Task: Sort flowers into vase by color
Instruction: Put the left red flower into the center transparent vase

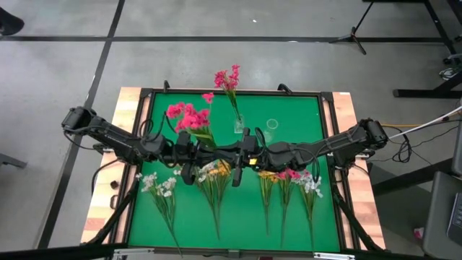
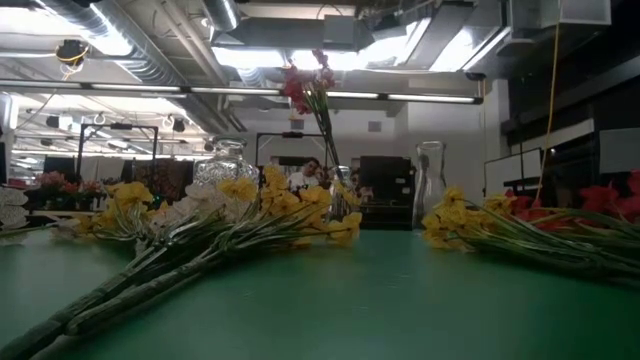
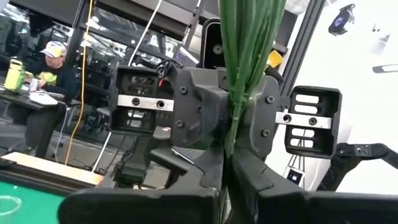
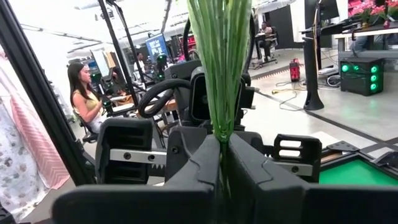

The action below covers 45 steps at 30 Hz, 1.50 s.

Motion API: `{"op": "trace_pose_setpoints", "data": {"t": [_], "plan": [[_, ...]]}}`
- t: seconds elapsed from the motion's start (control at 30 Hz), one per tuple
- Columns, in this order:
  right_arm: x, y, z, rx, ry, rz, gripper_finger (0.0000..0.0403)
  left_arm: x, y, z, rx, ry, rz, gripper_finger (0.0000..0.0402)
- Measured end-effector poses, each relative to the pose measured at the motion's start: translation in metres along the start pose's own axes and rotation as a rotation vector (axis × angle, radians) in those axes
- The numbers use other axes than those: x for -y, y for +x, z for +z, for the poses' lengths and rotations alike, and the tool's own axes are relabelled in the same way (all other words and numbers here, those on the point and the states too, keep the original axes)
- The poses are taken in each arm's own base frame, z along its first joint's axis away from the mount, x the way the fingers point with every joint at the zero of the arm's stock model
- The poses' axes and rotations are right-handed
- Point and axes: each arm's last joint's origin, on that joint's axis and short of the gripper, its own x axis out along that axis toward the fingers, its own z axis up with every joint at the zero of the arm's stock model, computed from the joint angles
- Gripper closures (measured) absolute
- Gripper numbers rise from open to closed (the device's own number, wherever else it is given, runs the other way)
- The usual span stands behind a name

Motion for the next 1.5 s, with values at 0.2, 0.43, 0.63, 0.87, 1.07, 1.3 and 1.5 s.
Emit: {"op": "trace_pose_setpoints", "data": {"t": [0.2,0.43,0.63,0.87,1.07,1.3,1.5], "plan": [[0.001,0.000,-0.002,-0.015,-0.011,-0.032,0.0303,-0.002,0.000,0.000,0.013,0.001,0.058,0.0398],[0.004,-0.010,0.008,-0.048,-0.046,-0.059,0.0206,-0.008,0.000,0.003,0.062,0.029,0.177,0.0400],[0.006,-0.026,0.025,-0.068,-0.072,-0.074,0.0178,-0.021,0.001,0.008,0.106,0.045,0.297,0.0401],[0.015,-0.054,0.055,-0.082,-0.133,-0.092,0.0186,-0.040,0.003,0.015,0.134,0.108,0.392,0.0401],[0.024,-0.088,0.087,-0.064,-0.126,-0.090,0.0198,-0.055,0.006,0.014,0.151,0.188,0.482,0.0401],[0.033,-0.116,0.111,-0.030,-0.115,-0.083,0.0205,-0.082,0.021,-0.019,0.169,0.265,0.582,0.0401],[0.036,-0.127,0.120,-0.015,-0.122,-0.080,0.0205,-0.107,0.025,-0.042,0.181,0.326,0.682,0.0401]]}}
